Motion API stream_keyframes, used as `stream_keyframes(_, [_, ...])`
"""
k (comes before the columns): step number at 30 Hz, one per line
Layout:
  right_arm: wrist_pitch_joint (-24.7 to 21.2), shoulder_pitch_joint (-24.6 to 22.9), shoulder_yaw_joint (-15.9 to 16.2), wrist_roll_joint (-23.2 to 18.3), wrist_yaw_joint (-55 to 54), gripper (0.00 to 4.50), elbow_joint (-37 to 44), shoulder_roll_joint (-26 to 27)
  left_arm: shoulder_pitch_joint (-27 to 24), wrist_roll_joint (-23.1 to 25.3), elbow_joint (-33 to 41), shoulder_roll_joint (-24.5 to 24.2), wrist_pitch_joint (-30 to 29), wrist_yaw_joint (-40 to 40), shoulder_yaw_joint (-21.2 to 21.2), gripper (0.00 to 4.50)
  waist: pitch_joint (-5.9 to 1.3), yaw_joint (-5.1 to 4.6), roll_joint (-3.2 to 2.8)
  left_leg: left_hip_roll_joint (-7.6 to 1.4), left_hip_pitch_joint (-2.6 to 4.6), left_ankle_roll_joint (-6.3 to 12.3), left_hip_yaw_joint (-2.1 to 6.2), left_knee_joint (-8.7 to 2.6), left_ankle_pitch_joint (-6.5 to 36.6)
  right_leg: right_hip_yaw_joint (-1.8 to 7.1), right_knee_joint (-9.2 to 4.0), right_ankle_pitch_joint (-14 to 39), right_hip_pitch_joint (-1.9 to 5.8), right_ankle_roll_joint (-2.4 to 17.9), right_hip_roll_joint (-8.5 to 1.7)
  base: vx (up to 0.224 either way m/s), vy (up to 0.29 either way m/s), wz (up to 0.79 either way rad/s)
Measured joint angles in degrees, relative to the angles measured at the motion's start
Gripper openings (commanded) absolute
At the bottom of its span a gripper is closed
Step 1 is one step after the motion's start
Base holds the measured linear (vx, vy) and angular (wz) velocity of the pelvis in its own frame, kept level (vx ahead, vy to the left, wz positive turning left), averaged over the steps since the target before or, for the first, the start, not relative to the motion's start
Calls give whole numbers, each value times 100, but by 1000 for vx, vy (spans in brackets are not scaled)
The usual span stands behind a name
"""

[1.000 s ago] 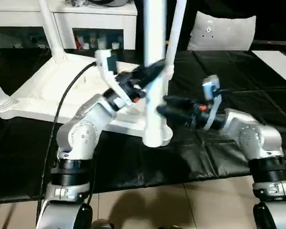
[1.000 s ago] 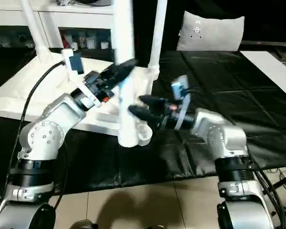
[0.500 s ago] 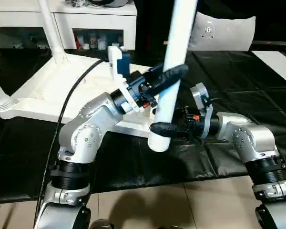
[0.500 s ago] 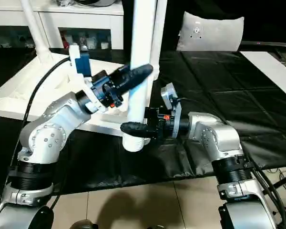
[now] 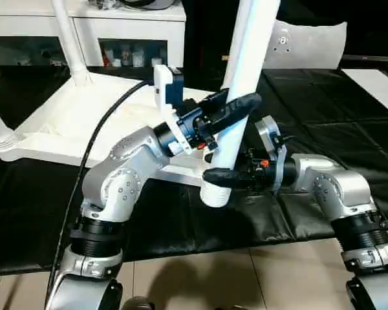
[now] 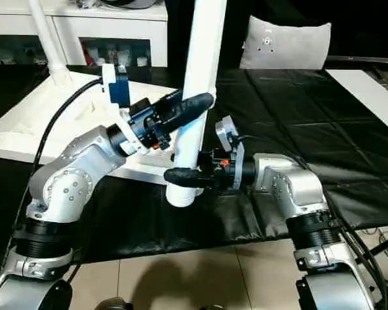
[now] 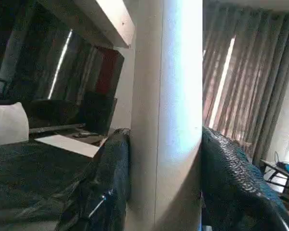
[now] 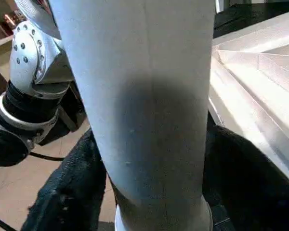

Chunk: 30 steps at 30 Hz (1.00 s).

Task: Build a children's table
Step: Pick table leg

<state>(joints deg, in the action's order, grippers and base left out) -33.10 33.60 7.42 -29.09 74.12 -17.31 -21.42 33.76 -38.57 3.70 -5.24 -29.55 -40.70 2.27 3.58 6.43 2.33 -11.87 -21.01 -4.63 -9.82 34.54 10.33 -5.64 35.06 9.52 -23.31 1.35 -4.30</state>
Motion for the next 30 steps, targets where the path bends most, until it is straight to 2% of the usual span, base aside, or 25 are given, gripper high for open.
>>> stream_keyframes(9, [78,1,3,22,71,218,-137,66,0,112,-26,36,44,28,5,177,0,0,0,0,0,0,0,0,0,0,0,0,0,1,0,0,0,0])
stream_keyframes(14, [127,2,4,37,83,204,-138,109,0,124,-26,56,47,68,9,177,0,0,0,0,0,0,0,0,0,0,0,-6,0,9,0,0,0,0])
stream_keyframes(16, [132,3,4,39,82,257,-139,116,0,126,-26,61,47,76,10,177,0,0,0,0,0,0,0,0,0,0,0,-14,0,23,0,0,0,0])
stream_keyframes(19, [106,5,-2,29,74,276,-199,120,1,129,-26,60,60,31,42,177,0,4,0,0,0,0,0,1,0,0,0,-15,0,25,0,0,0,0])
stream_keyframes(21, [106,6,-2,28,76,313,-209,122,1,135,-26,58,62,21,49,177,0,1,0,0,0,0,0,1,0,0,0,-15,0,25,0,0,0,0])
stream_keyframes(28, [122,6,-2,32,132,316,-210,131,3,143,-26,38,63,-13,89,177,0,2,0,0,0,0,0,1,0,0,0,-12,0,21,0,0,0,0])
stream_keyframes(30, [122,6,-2,26,145,288,-210,148,3,179,-26,22,63,-18,94,177,0,3,0,0,1,0,0,1,0,0,0,-8,0,13,0,0,0,0])
